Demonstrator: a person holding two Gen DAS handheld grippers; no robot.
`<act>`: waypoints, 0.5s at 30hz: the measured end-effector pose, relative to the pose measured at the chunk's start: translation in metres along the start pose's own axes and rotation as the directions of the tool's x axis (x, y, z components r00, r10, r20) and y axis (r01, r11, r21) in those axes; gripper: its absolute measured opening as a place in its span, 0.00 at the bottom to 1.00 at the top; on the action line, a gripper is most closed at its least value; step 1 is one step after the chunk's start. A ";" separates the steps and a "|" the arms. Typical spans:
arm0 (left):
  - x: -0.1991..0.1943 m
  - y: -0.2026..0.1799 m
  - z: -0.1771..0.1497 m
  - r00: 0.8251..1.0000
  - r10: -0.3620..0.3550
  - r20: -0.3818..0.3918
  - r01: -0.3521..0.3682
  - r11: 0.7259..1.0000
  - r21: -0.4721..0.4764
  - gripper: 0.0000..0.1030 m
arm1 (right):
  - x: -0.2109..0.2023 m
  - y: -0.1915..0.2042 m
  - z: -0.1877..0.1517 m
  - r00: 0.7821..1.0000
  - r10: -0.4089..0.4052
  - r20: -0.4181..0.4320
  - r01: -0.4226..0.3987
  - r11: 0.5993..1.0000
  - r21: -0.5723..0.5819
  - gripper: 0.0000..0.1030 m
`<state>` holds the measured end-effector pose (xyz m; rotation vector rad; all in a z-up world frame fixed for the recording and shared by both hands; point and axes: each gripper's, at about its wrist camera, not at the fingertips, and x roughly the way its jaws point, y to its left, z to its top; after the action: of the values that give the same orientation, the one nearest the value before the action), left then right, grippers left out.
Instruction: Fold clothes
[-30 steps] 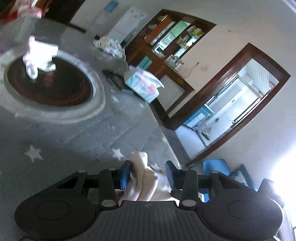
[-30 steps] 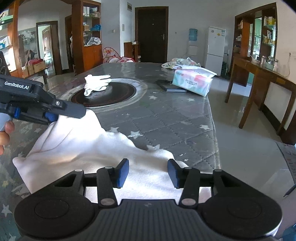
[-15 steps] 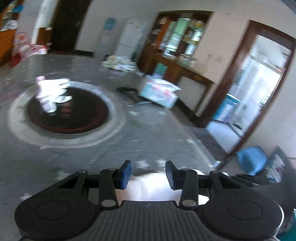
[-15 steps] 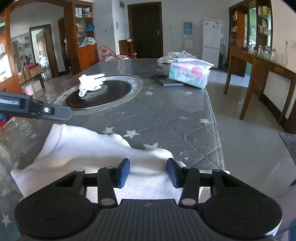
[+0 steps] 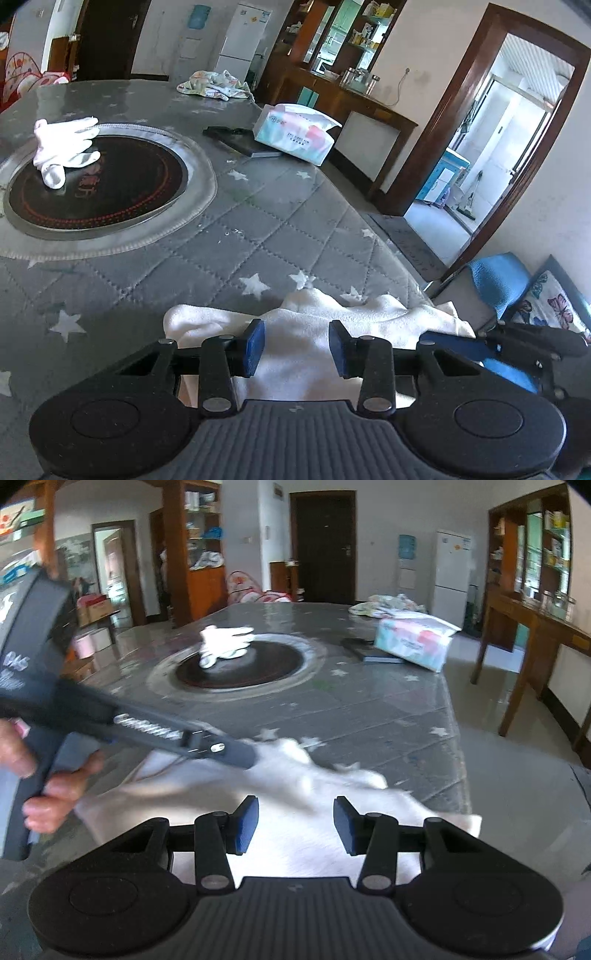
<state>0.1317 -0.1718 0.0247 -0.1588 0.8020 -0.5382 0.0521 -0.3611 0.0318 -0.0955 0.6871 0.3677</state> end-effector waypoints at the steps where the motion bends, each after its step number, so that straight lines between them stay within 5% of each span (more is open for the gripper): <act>1: 0.000 -0.001 -0.001 1.000 0.006 0.001 -0.006 1.000 0.012 0.40 | -0.002 0.003 -0.001 1.000 0.006 -0.001 -0.006 1.000 -0.009 0.44; 9: 0.002 -0.005 -0.002 1.000 0.031 0.003 -0.031 0.998 0.048 0.40 | -0.022 0.032 -0.023 1.000 0.012 -0.021 -0.014 0.996 -0.091 0.44; 15: -0.016 -0.013 -0.006 0.999 0.033 0.018 -0.034 0.997 0.070 0.40 | -0.050 0.031 -0.036 1.000 0.003 -0.003 -0.004 0.999 -0.042 0.44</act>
<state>0.1127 -0.1744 0.0352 -0.0851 0.7667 -0.5316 -0.0164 -0.3551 0.0367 -0.1351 0.6825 0.3856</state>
